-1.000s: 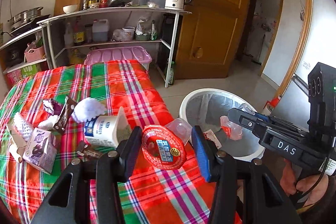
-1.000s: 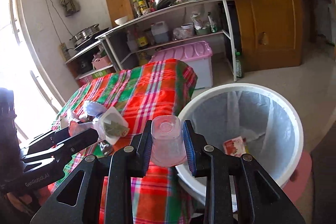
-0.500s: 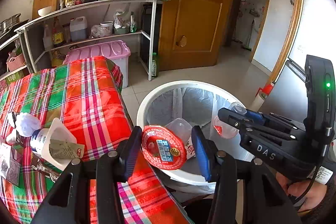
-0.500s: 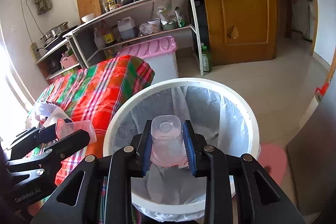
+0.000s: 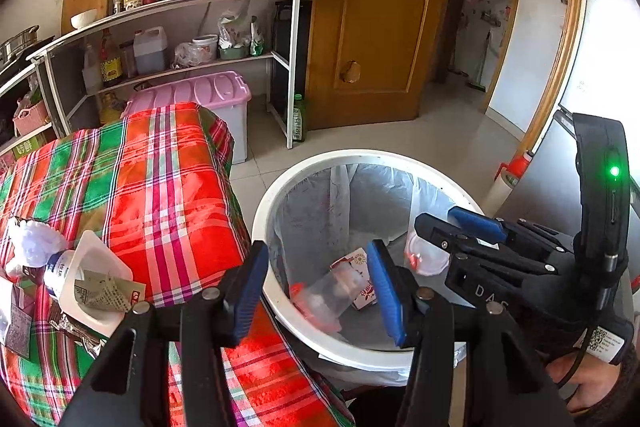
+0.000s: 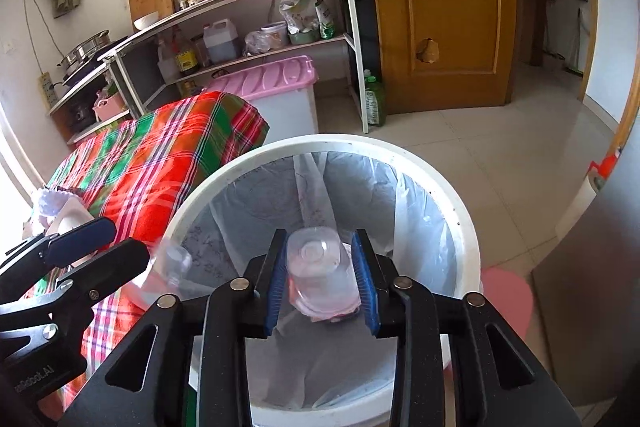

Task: Collect trash
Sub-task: 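Open both tools to drop the cup and lid into the bin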

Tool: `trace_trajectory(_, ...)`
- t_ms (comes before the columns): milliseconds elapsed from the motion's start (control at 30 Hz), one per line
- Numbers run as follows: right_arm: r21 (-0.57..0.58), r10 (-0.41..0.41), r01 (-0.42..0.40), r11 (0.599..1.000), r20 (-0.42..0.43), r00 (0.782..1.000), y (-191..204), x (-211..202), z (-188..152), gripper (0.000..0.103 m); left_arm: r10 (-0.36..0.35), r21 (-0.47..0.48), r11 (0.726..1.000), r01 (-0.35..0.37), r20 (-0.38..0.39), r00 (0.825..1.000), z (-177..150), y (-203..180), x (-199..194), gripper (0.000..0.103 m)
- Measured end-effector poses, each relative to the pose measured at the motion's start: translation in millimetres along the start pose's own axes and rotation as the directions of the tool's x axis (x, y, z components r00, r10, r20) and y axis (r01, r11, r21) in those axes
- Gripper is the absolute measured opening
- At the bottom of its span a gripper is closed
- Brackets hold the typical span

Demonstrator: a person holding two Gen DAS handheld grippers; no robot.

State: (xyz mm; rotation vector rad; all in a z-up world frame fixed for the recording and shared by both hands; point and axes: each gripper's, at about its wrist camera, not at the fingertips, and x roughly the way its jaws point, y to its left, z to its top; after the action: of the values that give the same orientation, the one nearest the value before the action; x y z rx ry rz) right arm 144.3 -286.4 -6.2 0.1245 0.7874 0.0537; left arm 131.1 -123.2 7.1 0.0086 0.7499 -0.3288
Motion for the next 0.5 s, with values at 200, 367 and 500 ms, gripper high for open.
trace_trajectory(200,0.007,0.008,-0.008,1.0,0.013,1.0,4.9,-5.9,-0.9,0.051,0.003,-0.012,1.0,-0.003,0.013,1.0,0.2,5.9,-6.8,0.064)
trace_trajectory(367,0.014,0.026,-0.026,1.0,0.031,0.999,11.3,-15.4,1.1,0.051,0.016,-0.01,1.0,-0.016,0.036,0.999,0.4,10.9,-19.5,0.064)
trace_trajectory(500,0.005,0.037,-0.037,0.999,0.049,0.998,21.7,-25.0,1.0,0.051,0.035,-0.014,0.999,-0.035,0.054,0.998,-2.0,18.5,-33.0,0.066)
